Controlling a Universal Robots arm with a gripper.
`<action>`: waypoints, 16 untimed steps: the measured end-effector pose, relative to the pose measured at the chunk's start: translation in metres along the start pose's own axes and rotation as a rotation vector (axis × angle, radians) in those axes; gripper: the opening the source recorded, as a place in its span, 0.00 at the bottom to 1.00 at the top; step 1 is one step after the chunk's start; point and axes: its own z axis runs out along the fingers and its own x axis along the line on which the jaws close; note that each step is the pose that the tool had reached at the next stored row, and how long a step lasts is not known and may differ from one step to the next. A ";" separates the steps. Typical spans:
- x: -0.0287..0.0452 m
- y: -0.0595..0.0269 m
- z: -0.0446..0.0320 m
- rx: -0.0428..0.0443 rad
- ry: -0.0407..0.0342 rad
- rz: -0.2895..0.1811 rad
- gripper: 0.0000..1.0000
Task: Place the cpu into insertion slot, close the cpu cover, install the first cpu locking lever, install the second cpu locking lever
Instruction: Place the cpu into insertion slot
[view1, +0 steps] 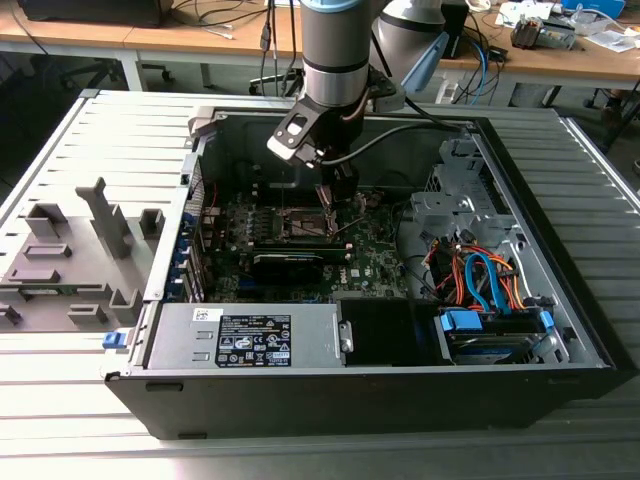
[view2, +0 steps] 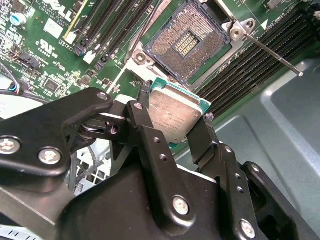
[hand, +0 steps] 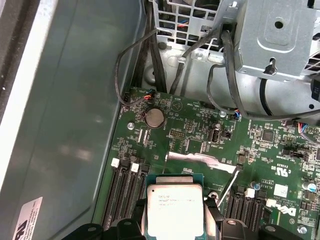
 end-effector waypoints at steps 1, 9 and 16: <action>0.0000 0.0000 0.0000 0.0000 -0.0003 0.003 0.54; 0.0000 0.0000 0.0000 -0.0004 -0.0021 0.023 0.54; 0.0000 0.0000 0.0000 -0.0011 -0.0060 0.066 0.54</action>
